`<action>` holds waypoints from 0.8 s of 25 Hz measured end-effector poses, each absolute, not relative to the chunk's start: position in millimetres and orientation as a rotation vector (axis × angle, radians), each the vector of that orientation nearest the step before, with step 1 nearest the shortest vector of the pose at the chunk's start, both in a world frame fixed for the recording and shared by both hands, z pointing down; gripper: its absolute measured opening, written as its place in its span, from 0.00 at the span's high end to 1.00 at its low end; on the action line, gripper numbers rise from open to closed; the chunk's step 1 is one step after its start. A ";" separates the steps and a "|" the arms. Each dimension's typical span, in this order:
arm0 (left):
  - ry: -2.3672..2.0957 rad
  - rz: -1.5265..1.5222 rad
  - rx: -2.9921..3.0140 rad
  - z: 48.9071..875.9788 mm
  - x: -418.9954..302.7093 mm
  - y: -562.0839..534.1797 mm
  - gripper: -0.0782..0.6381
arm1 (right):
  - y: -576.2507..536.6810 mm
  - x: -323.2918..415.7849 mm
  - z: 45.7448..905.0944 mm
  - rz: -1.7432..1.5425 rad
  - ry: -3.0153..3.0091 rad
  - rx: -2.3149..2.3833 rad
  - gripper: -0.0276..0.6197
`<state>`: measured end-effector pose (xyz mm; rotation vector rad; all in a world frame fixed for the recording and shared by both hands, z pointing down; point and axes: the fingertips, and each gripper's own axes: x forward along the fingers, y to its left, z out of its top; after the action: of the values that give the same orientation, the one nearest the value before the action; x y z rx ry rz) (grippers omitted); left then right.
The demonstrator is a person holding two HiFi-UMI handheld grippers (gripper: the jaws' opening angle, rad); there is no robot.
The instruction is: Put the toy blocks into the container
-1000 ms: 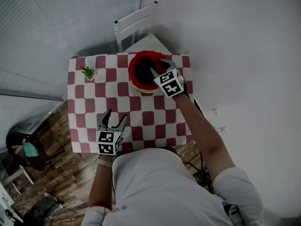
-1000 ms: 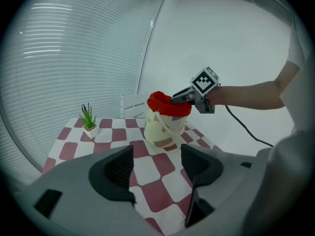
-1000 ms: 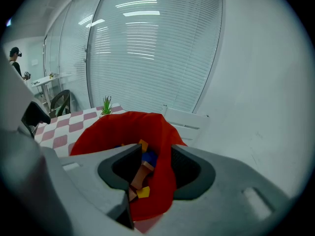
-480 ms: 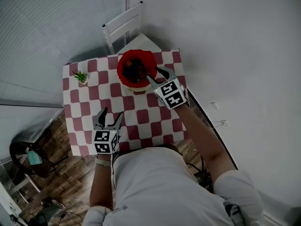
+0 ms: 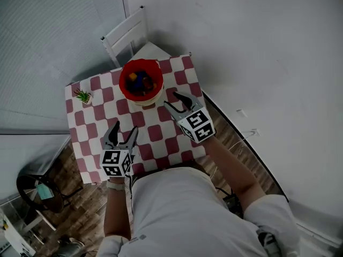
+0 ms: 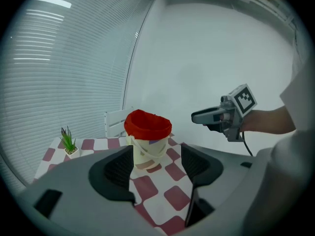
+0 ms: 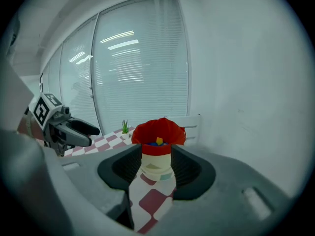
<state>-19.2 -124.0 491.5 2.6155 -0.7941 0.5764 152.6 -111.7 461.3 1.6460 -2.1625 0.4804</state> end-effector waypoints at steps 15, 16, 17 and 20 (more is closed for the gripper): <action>-0.729 0.350 2.764 426.9 18.3 -104.2 0.48 | -15.7 147.9 418.7 0.413 -2.296 1.793 0.69; -0.720 0.340 2.776 423.7 20.4 -100.6 0.48 | -10.9 146.5 417.5 0.400 -2.305 1.792 0.69; -0.710 0.327 2.788 420.3 22.5 -96.8 0.48 | -6.3 144.9 415.9 0.382 -2.314 1.788 0.69; -0.673 0.274 2.830 409.0 27.8 -84.1 0.48 | 6.4 139.5 408.3 0.317 -2.344 1.776 0.69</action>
<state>27.8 -84.1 409.0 2.8302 -0.6726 0.2737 139.5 6.4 408.3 1.7761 -2.3439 0.3166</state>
